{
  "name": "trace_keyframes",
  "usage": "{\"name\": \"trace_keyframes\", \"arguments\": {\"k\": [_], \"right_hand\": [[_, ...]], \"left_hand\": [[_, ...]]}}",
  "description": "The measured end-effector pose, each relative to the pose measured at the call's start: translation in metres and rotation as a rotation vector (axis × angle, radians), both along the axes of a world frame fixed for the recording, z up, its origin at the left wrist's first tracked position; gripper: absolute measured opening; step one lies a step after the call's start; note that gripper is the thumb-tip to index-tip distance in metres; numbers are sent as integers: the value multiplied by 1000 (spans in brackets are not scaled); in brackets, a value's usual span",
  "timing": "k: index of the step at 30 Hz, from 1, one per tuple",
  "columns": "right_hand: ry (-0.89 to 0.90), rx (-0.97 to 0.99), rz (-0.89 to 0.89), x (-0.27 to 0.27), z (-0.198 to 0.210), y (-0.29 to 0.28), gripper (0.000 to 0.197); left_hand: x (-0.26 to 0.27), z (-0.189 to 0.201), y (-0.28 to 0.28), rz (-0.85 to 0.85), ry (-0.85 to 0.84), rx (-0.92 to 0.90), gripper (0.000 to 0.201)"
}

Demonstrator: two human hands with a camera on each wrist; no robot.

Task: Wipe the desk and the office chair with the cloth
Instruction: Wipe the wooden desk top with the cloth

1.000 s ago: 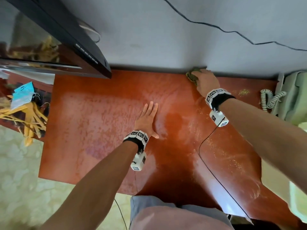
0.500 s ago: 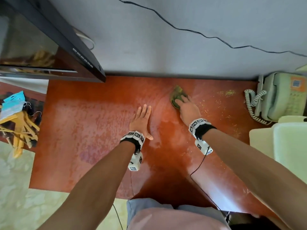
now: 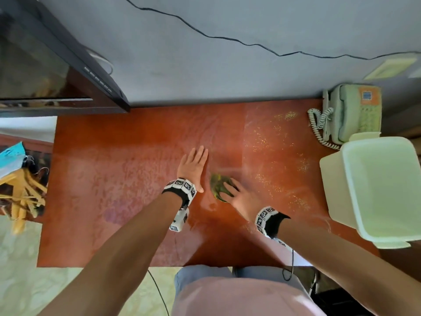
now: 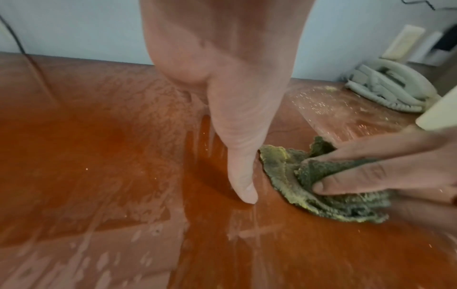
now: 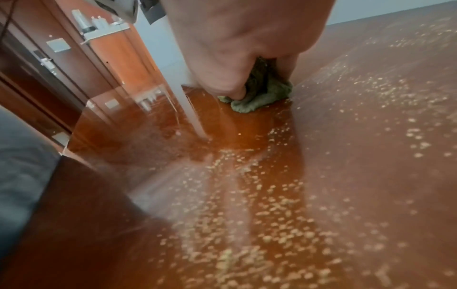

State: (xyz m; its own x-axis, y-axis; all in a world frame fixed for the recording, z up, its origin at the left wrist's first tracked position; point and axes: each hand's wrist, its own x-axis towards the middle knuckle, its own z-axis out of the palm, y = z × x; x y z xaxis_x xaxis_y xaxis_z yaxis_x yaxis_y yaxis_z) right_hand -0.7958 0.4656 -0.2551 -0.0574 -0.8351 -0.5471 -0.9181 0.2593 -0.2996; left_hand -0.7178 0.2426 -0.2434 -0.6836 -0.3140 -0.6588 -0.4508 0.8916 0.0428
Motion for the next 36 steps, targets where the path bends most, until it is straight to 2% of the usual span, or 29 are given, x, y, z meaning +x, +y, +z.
{"name": "trace_keyframes", "arguments": {"k": [4,12,15,17,20,25,30,36], "right_hand": [[25,-82,67,-24,-2,0,70],[129,-204,-367,-158,-18,-83,68],[158,-276,-474,-205,-17,-115,55],[173,-326,-554,-228,-17,-130,50],[148,-340,-647,-248,-18,-143,54],[126,-352,-655,-251,-20,-145,52],[147,-327,-583,-221,-17,-122,46],[123,-218,-515,-152,-14,-76,65]], "left_hand": [[1,-2,10,-7,4,28,160],[0,-12,13,-8,-14,35,158],[0,-15,13,-4,-10,20,158],[-1,-17,13,1,-14,13,158],[-1,-20,14,11,-8,14,158],[0,-20,12,9,-13,18,159],[-2,-19,12,-3,-31,4,160],[10,-6,21,13,-13,-8,153]]}}
